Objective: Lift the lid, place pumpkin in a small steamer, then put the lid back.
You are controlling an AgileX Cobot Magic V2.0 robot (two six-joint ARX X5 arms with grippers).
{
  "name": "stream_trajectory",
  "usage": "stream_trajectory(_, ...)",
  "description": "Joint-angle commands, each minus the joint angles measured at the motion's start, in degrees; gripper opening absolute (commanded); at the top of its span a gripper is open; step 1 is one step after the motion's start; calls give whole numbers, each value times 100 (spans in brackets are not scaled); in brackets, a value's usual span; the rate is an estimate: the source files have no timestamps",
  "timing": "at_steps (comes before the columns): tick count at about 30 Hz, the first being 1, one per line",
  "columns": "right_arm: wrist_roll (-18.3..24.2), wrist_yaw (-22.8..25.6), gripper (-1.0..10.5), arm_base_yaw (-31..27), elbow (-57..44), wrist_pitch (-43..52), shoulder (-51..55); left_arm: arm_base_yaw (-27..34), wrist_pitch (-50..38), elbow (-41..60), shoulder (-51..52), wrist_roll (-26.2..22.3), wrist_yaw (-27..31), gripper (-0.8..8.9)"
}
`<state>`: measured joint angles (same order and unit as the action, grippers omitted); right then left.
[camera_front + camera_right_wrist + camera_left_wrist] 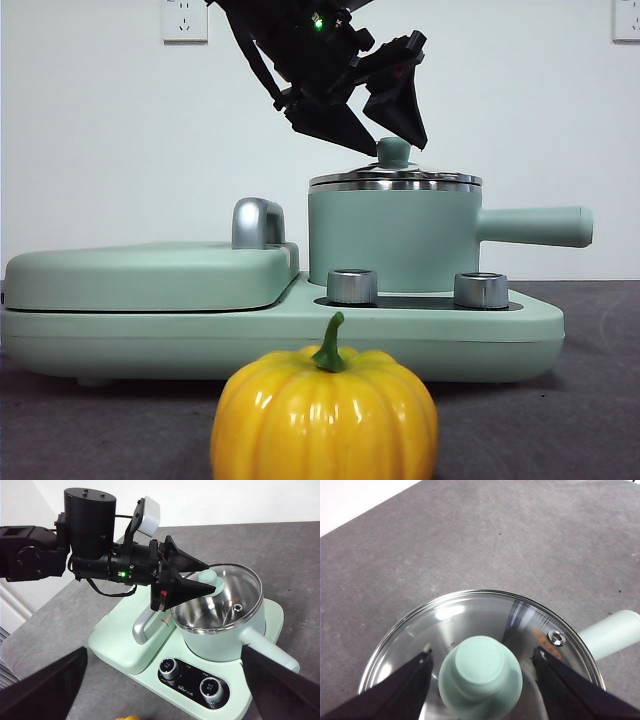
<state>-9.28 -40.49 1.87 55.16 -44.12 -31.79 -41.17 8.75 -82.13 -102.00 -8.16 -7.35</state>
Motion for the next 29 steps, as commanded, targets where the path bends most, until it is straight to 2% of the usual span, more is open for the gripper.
stream_trajectory(1,-63,-4,489,20,94,33,-28,-66,-76,-151,-146,-61,7,299)
stream_trajectory(19,-85,-7,489,22,94,26,-28,-48,-96,-151,-232,-59,7,297)
stream_trajectory(24,-83,-7,489,20,94,-7,-28,-48,-103,-151,-232,-59,7,182)
stream_trajectory(29,-83,-4,488,22,94,-13,-28,-48,-127,-151,-232,-59,7,171)
